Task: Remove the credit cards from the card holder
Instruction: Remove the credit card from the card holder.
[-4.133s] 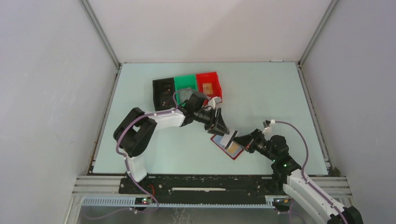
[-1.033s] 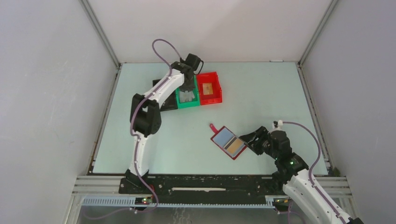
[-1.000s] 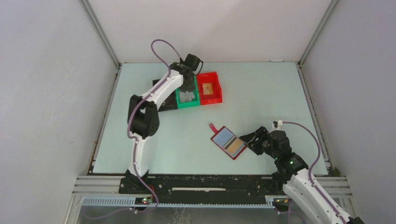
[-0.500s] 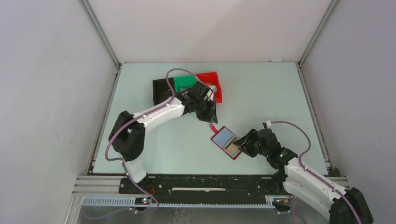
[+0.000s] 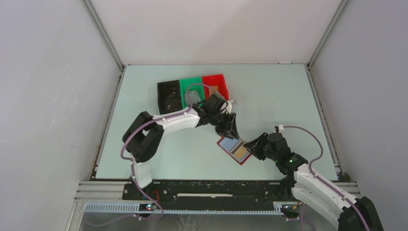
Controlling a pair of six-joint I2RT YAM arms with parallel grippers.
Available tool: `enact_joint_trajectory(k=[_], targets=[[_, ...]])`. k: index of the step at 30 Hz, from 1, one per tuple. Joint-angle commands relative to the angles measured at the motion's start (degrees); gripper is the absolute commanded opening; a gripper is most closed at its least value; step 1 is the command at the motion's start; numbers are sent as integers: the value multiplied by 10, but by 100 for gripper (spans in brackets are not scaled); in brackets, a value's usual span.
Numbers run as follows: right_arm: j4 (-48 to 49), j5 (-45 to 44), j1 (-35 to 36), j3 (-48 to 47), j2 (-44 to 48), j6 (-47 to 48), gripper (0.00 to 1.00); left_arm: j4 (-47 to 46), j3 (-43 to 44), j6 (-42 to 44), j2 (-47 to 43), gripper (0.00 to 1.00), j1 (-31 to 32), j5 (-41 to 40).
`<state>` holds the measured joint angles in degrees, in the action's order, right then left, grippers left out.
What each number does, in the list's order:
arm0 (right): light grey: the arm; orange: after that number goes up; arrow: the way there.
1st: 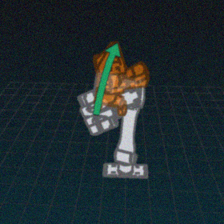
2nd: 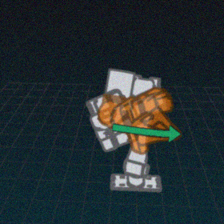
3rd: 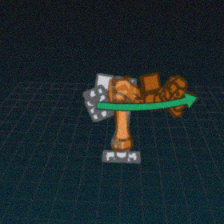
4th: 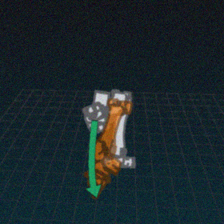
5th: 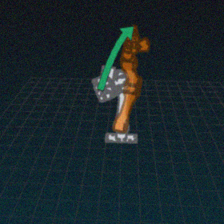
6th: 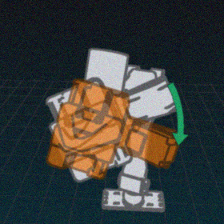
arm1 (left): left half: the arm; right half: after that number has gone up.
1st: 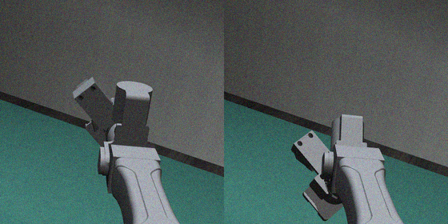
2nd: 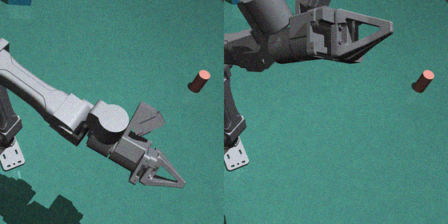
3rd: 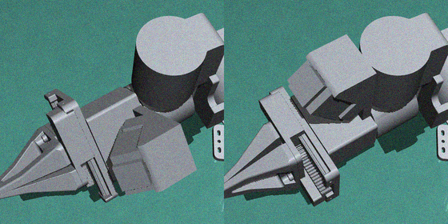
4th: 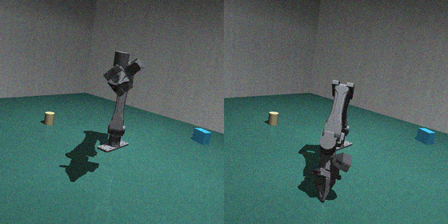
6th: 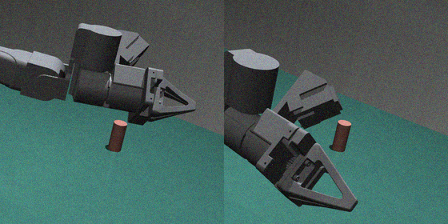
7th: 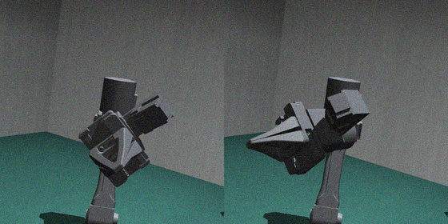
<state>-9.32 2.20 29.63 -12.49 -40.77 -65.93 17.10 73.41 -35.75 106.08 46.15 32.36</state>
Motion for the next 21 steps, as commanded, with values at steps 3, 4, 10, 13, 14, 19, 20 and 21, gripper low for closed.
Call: enact_joint_trajectory(k=[3, 4, 10, 13, 14, 19, 20, 21], targets=[[35, 1, -6, 2, -27, -5, 43, -32, -16, -19, 35, 45, 1, 21], [37, 2, -5, 3, -33, -6, 42, -32, -16, -19, 39, 45, 1, 21], [39, -2, -5, 7, -47, -13, 42, -35, -21, -20, 59, 46, 1, 30], [35, -5, -5, 9, -45, -16, 42, -39, -20, -23, 72, 46, 0, 32], [31, -7, -5, 9, -44, -17, 42, -41, -21, -26, 76, 46, 0, 32], [30, -11, -5, 15, -48, -20, 43, -47, -22, -32, 86, 51, 0, 31], [33, -10, -5, 16, -49, -20, 43, -49, -23, -33, 87, 53, -1, 31], [38, -10, -5, 18, -52, -20, 43, -52, -25, -35, 86, 55, -1, 31]])
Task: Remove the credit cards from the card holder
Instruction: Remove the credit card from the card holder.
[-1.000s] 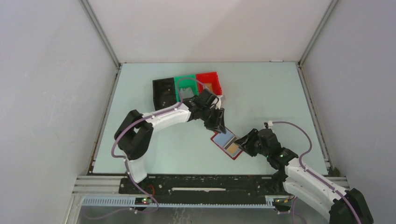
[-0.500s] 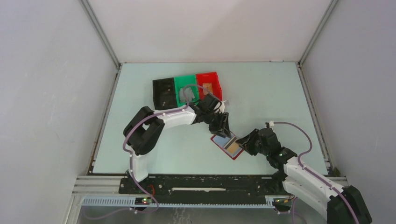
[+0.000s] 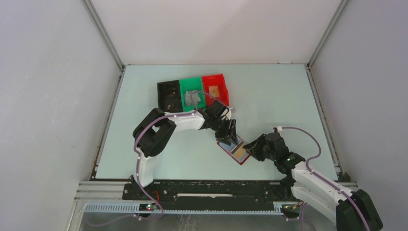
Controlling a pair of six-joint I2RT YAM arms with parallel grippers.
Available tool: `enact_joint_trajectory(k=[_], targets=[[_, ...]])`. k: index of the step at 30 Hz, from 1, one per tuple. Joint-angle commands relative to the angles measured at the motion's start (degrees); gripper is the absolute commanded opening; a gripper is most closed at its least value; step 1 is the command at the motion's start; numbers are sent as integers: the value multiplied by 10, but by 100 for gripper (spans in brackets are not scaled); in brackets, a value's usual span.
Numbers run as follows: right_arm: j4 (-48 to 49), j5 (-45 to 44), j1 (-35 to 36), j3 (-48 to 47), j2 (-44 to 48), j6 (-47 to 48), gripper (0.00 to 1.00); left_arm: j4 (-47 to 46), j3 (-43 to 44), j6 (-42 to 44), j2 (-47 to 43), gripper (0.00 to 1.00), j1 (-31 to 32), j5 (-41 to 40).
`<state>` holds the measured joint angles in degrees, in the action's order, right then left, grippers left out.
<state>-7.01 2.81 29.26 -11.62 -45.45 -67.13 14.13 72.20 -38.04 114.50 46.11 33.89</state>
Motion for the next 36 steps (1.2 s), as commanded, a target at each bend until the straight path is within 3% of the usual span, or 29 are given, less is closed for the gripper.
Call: enact_joint_trajectory(k=[1, 19, 36], targets=[[18, -16, -2, 10, -8, -9, 43, -25, -16, -13, 2, 55, -1, 14], [-13, -43, -1, 21, 38, -21, 42, -57, -41, -26, -8, 44, -8, 34], [61, -16, -6, 11, -34, 8, 40, -69, -48, -34, 7, 39, -17, 52]])
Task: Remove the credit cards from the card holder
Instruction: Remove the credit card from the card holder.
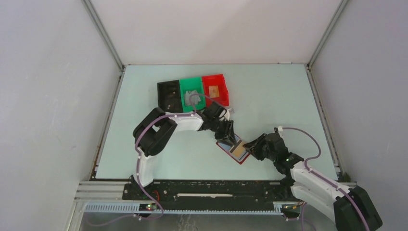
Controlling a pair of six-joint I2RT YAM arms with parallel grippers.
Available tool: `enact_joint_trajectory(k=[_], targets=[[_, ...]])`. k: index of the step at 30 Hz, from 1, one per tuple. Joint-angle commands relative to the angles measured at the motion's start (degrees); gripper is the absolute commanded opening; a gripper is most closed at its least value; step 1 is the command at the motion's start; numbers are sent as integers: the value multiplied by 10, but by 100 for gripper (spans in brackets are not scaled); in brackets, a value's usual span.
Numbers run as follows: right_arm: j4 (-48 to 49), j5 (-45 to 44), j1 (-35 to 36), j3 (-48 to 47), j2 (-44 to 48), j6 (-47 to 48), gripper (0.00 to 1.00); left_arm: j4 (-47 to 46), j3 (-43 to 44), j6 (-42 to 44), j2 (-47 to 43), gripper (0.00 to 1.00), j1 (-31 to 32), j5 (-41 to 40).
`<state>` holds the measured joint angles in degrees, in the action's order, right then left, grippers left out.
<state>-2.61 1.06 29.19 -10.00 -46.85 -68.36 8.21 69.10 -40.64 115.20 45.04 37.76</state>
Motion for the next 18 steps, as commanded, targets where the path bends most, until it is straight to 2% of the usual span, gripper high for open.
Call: enact_joint_trajectory(k=[1, 9, 18], targets=[[20, 4, -8, -5, -27, 24, 40, -11, -19, -8, -1, 39, -7, 13], [59, 62, -52, -21, -87, 66, 36, -27, -36, -19, -5, 35, -19, 12], [4, 16, -22, -19, 5, 46, 37, -55, -60, -39, -33, 35, -37, 9]])
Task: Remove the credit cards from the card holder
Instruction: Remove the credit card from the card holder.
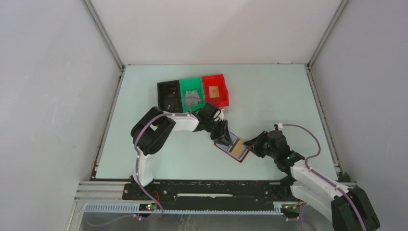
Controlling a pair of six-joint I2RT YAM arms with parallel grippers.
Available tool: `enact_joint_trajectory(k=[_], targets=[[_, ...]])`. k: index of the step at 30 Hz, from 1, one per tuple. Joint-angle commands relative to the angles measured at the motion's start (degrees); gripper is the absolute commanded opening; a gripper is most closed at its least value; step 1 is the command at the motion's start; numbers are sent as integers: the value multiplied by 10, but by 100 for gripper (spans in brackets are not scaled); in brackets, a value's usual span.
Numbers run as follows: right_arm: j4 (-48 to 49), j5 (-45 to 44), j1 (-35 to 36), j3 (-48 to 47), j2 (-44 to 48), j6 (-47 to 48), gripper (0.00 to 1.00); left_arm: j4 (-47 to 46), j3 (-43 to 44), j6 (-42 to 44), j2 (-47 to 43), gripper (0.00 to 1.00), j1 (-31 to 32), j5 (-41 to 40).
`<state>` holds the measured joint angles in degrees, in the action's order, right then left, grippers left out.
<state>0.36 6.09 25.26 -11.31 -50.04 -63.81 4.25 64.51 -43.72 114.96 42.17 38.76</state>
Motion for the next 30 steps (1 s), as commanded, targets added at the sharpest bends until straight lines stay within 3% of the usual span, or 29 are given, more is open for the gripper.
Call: enact_joint_trajectory(k=[1, 18, 30], targets=[[-25, -37, 21, -6, 41, -2, 36, -18, -14, -10, -31, 35, -9, 1], [77, -14, 39, -7, -73, -11, 36, -33, -12, -18, -15, 35, -10, 21], [56, -33, 45, -3, -13, -10, 35, -40, -19, -23, -19, 35, -15, 21]])
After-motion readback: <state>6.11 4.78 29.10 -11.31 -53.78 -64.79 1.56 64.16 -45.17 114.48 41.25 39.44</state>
